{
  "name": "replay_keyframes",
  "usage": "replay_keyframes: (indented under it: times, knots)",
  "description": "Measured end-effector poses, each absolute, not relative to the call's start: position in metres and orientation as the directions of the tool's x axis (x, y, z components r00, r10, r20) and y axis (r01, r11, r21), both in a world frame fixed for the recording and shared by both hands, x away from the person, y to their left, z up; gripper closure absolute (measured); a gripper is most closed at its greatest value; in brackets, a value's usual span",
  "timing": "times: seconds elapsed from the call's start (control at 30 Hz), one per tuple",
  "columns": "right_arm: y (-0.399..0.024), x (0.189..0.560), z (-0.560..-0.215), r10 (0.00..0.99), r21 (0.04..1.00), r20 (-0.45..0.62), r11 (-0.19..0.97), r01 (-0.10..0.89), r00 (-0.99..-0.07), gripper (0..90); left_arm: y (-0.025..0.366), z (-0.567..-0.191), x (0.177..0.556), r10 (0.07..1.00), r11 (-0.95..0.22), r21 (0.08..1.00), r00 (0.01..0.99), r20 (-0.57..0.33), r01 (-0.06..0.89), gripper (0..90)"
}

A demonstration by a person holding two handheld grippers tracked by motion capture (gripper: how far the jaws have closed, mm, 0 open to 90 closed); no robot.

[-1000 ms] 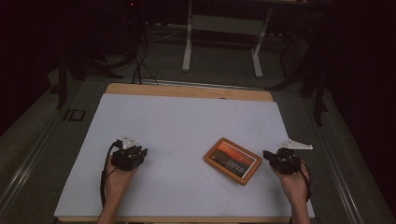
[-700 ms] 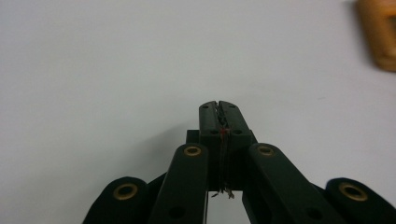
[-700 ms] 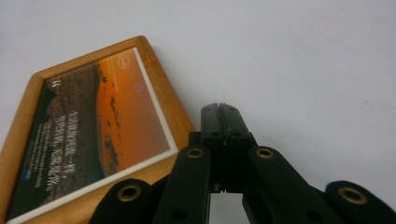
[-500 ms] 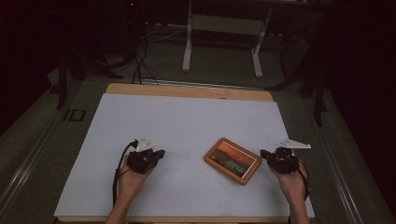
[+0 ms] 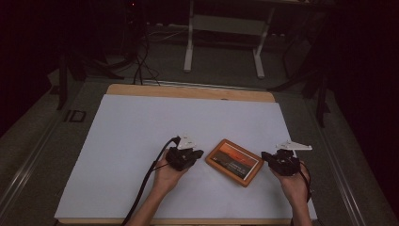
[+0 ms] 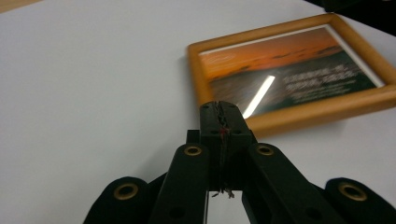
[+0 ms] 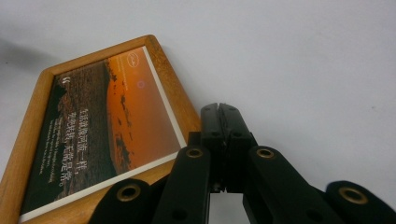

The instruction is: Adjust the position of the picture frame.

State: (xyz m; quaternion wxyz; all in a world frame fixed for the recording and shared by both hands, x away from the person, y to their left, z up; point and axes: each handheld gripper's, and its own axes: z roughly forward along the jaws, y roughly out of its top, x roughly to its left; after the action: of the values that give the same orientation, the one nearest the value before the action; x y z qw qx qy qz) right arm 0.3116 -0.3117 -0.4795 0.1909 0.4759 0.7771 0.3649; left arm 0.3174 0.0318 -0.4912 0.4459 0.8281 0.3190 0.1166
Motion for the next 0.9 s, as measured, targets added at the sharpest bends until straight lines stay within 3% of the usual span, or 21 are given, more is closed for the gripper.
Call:
replay_keyframes:
  times: [0.33, 0.63, 0.73, 0.9]
  knots:
    - [-0.312, 0.307, -0.475, 0.876, 0.758, 0.051, 0.278, 0.590, -0.479, 89.2, -0.016, -0.503, 0.325, 0.569, -0.452, 0.795, 0.817, -0.091, 0.403, 89.5]
    - [-0.314, 0.305, -0.473, 0.870, 0.758, 0.065, 0.276, 0.591, -0.489, 85.5, -0.028, -0.511, 0.323, 0.547, -0.500, 0.773, 0.834, -0.067, 0.390, 89.5]
    - [-0.314, 0.304, -0.472, 0.865, 0.758, 0.092, 0.261, 0.598, -0.494, 79.3, -0.031, -0.512, 0.322, 0.544, -0.511, 0.769, 0.837, -0.057, 0.384, 89.5]
    - [-0.314, 0.302, -0.471, 0.858, 0.756, 0.146, 0.225, 0.614, -0.493, 57.0, -0.032, -0.512, 0.320, 0.545, -0.514, 0.767, 0.836, -0.053, 0.384, 89.6]
